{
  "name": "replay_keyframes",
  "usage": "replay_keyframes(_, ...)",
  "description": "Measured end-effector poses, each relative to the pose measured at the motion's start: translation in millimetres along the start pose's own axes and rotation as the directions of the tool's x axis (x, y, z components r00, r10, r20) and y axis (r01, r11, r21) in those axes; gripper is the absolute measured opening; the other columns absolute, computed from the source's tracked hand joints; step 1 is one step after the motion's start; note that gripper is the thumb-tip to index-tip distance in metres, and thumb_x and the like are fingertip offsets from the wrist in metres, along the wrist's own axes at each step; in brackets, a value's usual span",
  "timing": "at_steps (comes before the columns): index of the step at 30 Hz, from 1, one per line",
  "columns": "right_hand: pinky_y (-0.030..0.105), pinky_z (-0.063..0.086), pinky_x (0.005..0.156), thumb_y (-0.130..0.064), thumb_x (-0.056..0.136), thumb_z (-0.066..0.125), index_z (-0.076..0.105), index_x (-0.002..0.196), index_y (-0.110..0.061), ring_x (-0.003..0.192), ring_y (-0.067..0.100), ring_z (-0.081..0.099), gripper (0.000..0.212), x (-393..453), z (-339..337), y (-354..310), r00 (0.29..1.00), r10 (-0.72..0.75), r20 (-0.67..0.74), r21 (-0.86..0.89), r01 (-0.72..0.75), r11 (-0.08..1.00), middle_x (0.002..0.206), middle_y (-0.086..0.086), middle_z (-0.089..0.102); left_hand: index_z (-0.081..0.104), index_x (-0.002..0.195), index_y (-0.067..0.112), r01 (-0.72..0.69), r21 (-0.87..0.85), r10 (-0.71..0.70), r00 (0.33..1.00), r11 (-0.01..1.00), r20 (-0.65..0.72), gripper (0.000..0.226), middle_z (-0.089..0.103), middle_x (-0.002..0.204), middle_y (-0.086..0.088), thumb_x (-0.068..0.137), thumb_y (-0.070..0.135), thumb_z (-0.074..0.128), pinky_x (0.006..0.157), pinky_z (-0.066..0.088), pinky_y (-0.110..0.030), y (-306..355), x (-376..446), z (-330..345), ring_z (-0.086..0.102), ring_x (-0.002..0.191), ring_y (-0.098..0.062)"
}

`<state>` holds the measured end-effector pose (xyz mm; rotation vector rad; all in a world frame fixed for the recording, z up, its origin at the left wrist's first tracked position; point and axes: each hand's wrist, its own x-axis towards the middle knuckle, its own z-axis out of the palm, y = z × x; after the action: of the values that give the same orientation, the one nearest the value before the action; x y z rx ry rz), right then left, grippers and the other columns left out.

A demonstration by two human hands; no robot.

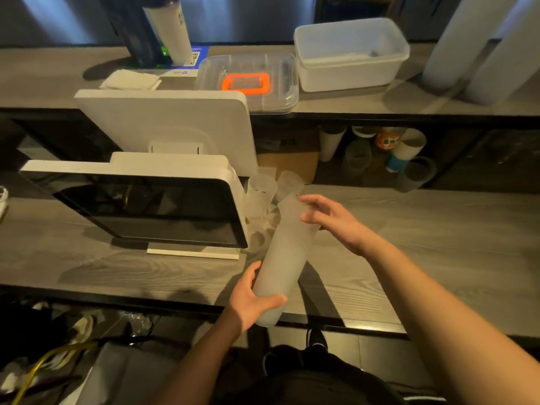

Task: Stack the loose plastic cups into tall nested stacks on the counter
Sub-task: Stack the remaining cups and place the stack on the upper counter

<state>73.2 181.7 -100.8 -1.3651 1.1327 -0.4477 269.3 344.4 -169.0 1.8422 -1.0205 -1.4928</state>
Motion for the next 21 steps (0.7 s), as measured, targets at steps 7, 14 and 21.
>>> replay_keyframes(7, 0.033, 0.047, 0.099, -0.032, 0.082, 0.074, 0.056, 0.13, -0.024, 0.113, 0.019, 0.055, 0.052, -2.6, -4.2, -5.6, 0.998, -0.038, 0.042, -0.057, 0.04, 0.998, 0.114, 0.004, 0.059, 0.034, 0.146, 0.03, 0.005, 0.001, -0.005, 1.0, 1.0, -0.022, 0.121, 0.054, 0.134, 0.005, 0.041, 0.055, 0.087, 0.102, 0.05, -0.045, 10.2, 2.0, 8.5, 0.055, 0.12, -0.013)
replay_keyframes(14, 0.04, 0.036, 0.113, -0.078, 0.08, 0.05, 0.042, 0.147, -0.035, 0.137, 0.015, 0.041, 0.08, -4.9, 9.9, 1.0, 0.983, 0.033, 0.183, -0.197, 0.004, 0.98, 0.151, -0.007, 0.043, 0.035, 0.133, 0.039, 0.016, -0.067, -0.015, 1.0, 0.998, 0.016, 0.092, 0.057, 0.128, 0.011, 0.062, 0.029, 0.093, 0.098, 0.051, -0.038, 14.6, 4.5, 16.4, 0.057, 0.116, -0.007)
replay_keyframes(21, 0.034, 0.038, 0.11, -0.069, 0.092, 0.043, 0.032, 0.153, -0.029, 0.129, 0.009, 0.042, 0.074, 11.4, 23.1, 1.0, 0.999, 0.002, 0.05, -0.06, 0.001, 0.998, 0.146, -0.006, 0.044, 0.043, 0.129, 0.038, 0.089, -0.181, -0.097, 0.995, 0.979, -0.038, 0.096, 0.062, 0.127, 0.007, 0.049, 0.036, 0.095, 0.104, 0.049, -0.05, 11.4, 11.5, 20.4, 0.06, 0.119, -0.014)
